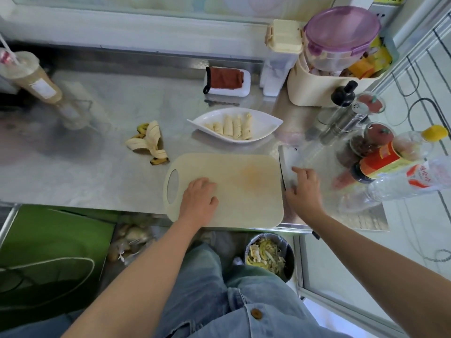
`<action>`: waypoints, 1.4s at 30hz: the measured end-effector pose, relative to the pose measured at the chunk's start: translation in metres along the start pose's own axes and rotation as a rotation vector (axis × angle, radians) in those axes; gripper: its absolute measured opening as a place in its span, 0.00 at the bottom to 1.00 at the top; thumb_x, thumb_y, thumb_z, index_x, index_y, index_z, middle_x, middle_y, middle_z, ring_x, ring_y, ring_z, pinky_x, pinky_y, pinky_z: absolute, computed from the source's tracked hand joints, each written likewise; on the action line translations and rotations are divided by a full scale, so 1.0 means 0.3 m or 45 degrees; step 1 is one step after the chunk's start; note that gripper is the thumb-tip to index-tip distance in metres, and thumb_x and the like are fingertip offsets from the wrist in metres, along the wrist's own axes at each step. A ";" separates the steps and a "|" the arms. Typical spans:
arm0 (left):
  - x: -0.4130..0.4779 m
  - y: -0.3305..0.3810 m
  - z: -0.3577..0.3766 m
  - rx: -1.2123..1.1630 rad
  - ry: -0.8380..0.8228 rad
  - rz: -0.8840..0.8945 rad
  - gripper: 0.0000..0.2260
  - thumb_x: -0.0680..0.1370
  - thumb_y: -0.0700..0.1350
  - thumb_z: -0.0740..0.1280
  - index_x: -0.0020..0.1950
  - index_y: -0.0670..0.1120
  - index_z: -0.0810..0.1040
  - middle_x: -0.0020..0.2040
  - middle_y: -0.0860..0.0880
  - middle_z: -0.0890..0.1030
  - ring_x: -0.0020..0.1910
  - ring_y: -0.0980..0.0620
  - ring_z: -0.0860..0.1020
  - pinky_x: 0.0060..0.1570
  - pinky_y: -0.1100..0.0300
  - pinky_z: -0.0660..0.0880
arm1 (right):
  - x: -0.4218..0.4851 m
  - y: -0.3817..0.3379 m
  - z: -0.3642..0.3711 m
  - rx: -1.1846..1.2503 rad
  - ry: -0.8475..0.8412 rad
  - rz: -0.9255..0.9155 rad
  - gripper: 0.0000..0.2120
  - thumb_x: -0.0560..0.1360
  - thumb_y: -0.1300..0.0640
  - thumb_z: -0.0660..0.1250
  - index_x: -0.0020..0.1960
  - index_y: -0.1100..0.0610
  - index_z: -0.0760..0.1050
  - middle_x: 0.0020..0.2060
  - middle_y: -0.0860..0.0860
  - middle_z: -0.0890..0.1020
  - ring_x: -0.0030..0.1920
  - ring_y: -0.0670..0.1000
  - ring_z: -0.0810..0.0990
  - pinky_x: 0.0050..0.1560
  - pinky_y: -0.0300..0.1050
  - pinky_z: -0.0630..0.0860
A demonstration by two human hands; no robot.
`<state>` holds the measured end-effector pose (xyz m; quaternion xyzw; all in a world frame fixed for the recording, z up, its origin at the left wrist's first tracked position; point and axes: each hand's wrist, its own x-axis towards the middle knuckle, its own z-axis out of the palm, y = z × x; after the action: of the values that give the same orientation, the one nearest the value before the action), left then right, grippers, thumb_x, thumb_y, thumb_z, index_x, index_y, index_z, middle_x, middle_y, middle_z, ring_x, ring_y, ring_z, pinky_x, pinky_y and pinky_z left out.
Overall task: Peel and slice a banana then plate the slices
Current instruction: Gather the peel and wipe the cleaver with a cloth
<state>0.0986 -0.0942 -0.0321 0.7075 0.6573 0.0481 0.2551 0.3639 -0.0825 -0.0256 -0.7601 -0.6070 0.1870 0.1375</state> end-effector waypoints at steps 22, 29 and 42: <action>0.370 -0.489 -0.387 -0.002 0.053 -0.468 0.54 0.62 0.71 0.71 0.78 0.55 0.44 0.78 0.41 0.43 0.76 0.39 0.47 0.69 0.39 0.59 | 0.115 -0.663 0.266 -0.753 -0.646 -0.324 0.39 0.66 0.41 0.74 0.68 0.55 0.59 0.64 0.55 0.64 0.60 0.59 0.68 0.53 0.54 0.72; 0.440 -0.511 -0.390 0.136 -0.003 -0.370 0.52 0.64 0.66 0.73 0.77 0.49 0.49 0.67 0.40 0.65 0.66 0.39 0.65 0.59 0.44 0.68 | 0.113 -0.678 0.273 -0.732 -0.650 -0.263 0.39 0.66 0.44 0.75 0.67 0.56 0.59 0.65 0.56 0.62 0.59 0.59 0.67 0.51 0.52 0.72; 0.410 -0.530 -0.375 -0.229 0.008 -0.183 0.23 0.70 0.53 0.75 0.61 0.48 0.74 0.52 0.47 0.76 0.50 0.46 0.76 0.44 0.58 0.67 | 0.147 -0.683 0.263 -0.363 -0.557 -0.174 0.38 0.67 0.41 0.73 0.69 0.55 0.60 0.66 0.56 0.63 0.63 0.59 0.68 0.57 0.55 0.73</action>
<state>-0.0746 0.0576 -0.0351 0.6326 0.7003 0.0906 0.3181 0.1584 0.0054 -0.0119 -0.6707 -0.6922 0.2497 -0.0930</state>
